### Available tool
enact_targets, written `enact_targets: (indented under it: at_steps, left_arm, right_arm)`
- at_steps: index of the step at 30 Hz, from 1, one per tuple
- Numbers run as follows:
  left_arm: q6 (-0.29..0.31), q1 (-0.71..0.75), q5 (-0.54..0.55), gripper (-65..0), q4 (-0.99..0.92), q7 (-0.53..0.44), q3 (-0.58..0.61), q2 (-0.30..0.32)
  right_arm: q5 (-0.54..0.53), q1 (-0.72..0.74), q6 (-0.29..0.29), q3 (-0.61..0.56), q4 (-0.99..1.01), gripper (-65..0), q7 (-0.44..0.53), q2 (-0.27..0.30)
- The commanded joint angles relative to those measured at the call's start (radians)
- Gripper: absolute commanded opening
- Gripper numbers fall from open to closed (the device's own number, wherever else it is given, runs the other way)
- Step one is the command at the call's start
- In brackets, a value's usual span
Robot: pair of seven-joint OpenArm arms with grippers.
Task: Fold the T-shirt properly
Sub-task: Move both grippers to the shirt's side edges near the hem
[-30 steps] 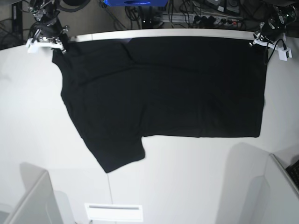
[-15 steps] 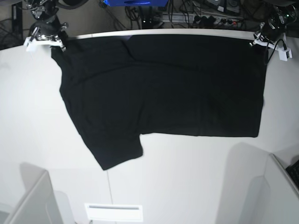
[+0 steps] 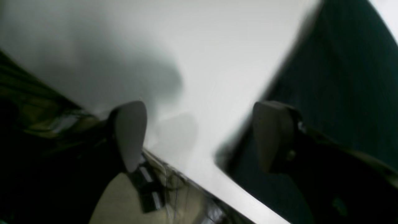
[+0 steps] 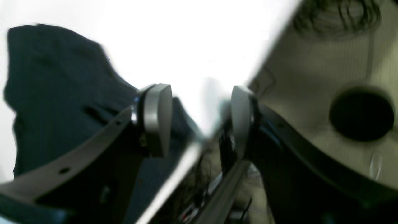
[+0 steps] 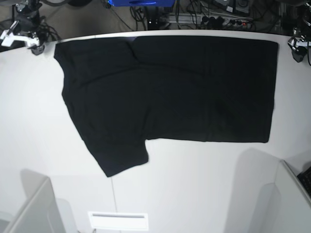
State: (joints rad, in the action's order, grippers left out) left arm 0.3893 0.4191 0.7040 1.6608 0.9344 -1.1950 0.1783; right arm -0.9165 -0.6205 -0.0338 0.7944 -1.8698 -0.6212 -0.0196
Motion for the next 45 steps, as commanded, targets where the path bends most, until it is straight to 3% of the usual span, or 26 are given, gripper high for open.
enact_targets:
  at_steps: [1,7,14,17,24,31,34,37,41,45]
  left_arm:
    - [0.010,-0.004,0.027,-14.0,0.045,-0.027,-0.006,0.031]
    - [0.010,-0.095,0.019,-14.2,0.114,-0.027,0.051,0.103]
    - [0.006,-0.220,0.019,-14.2,0.111,-0.031,0.240,0.183]
    - [0.004,-0.282,-0.027,-14.2,0.101,-0.031,0.329,0.220]
    - [0.009,-0.484,-0.323,-14.2,-0.052,-0.027,0.534,0.244]
    - [0.010,-0.635,-0.370,-14.2,-0.251,-0.033,0.666,0.280]
    - [0.012,-0.676,-0.370,-14.2,-0.290,-0.035,0.697,0.292]
    - [0.060,-0.691,-0.370,-14.2,-0.299,-0.035,0.714,0.303]
    - [0.152,-0.688,-0.379,-14.2,-0.301,-0.033,0.706,0.304]
    - [0.167,-0.681,-0.379,-14.2,-0.301,-0.031,0.706,0.306]
  right_arm:
    - [-0.013,0.009,0.013,-0.014,-0.032,-35.6,0.019,0.030]
    - [-0.013,0.120,0.013,-0.169,-0.038,-35.7,0.019,0.194]
    - [-0.013,0.297,0.013,-0.310,0.000,-35.7,0.019,0.303]
    - [-0.013,0.396,0.013,-0.359,0.088,-35.7,0.017,0.333]
    - [-0.013,0.618,0.015,-0.510,0.310,-35.3,0.017,0.398]
    - [-0.013,0.865,0.022,-0.676,0.594,-35.0,0.019,0.421]
    - [-0.013,0.959,0.127,-0.728,0.723,-35.0,0.019,0.421]
    - [-0.013,1.060,0.234,-0.791,0.898,-35.0,0.021,0.418]
    - [-0.013,1.171,0.309,-0.878,1.120,-35.0,0.036,0.413]
    - [-0.011,1.269,0.374,-1.005,1.330,-35.0,0.168,0.412]
